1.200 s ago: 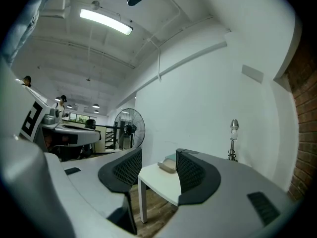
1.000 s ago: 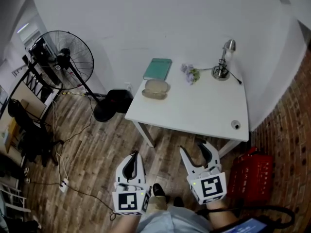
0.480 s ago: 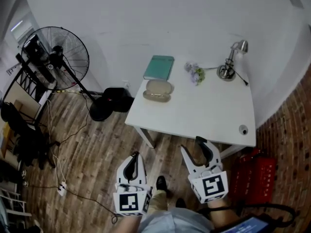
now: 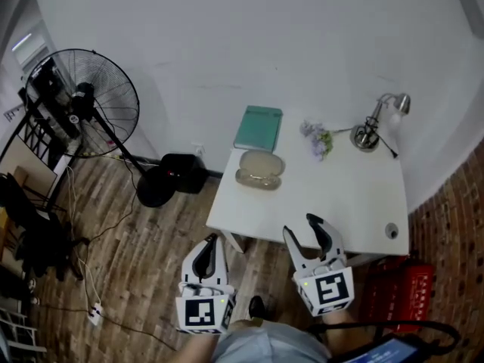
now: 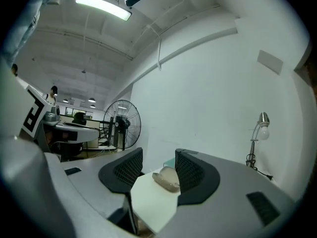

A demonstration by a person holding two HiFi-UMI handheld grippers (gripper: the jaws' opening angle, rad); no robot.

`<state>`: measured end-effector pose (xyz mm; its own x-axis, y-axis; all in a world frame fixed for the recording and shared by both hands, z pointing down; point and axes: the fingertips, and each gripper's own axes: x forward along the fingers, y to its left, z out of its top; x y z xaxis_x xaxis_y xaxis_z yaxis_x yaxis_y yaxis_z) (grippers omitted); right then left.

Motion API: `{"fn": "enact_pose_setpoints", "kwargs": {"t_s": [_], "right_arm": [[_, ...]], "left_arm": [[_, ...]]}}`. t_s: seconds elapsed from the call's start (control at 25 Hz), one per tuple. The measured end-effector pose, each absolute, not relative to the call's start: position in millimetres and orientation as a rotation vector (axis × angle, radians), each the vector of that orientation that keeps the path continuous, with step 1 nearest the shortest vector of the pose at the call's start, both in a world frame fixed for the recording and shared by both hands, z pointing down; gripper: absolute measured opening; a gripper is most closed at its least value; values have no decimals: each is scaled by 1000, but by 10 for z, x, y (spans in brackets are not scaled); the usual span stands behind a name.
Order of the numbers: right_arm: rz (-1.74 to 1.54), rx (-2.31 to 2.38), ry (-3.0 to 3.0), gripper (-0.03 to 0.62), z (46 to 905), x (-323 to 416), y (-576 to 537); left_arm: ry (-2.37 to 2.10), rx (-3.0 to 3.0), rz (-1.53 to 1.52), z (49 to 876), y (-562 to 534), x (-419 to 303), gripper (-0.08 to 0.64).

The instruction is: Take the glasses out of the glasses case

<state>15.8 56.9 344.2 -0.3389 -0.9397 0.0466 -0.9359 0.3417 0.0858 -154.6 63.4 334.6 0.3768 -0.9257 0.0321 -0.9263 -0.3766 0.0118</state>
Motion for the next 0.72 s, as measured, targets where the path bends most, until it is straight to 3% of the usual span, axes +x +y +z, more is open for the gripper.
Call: {"fn": "enact_pose_setpoints", "kwargs": {"t_s": [0.72], "right_arm": [[-65,1868,-2368,216,3439,235,-291]], "left_arm": [[-1552,2649,81,3556,-366,-1470,6]]}}
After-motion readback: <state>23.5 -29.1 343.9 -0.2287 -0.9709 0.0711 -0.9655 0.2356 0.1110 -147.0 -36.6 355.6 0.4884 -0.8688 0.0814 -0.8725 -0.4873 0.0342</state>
